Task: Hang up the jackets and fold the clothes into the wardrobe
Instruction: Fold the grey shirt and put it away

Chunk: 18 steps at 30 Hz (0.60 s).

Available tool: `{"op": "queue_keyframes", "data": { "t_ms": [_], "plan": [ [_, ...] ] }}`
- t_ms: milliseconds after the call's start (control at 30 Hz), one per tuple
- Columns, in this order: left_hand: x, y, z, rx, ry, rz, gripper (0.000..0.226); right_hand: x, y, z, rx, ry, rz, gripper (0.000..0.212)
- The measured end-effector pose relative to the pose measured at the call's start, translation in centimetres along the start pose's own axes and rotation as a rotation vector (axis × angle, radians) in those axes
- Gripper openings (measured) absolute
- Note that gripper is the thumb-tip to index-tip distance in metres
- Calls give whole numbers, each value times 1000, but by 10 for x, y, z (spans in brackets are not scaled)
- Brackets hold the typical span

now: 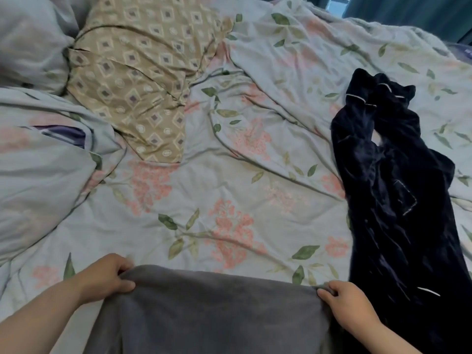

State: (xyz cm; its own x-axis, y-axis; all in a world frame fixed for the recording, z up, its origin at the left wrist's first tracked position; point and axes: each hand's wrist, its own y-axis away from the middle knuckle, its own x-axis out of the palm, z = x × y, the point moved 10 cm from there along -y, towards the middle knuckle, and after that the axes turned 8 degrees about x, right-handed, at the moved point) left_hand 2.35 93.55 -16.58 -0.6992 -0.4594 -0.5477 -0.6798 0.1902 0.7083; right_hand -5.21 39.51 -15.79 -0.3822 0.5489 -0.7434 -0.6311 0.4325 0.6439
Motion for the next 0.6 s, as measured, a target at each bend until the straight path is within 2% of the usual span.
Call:
{"op": "queue_keyframes", "data": {
  "t_ms": [33,100,200,300,500,600],
  "plan": [
    [-7,-6,3,-3,-59,-20,29,0,-5,3,-2,0,6,34],
    [-32,-18,-2,6,-139,-161,35,-6,-14,14,2,-82,-23,24],
    [-73,-40,-22,45,-164,-388,40,-31,-42,36,38,-289,-136,28],
    [-109,-68,-40,26,-133,-509,41,-57,-81,67,106,-529,-161,29],
    [-190,-124,-90,29,-224,-674,26,-131,-145,160,29,-421,-391,29],
    [-233,-146,-117,44,-269,-739,25,-151,-168,193,39,-594,-422,35]
  ]
}}
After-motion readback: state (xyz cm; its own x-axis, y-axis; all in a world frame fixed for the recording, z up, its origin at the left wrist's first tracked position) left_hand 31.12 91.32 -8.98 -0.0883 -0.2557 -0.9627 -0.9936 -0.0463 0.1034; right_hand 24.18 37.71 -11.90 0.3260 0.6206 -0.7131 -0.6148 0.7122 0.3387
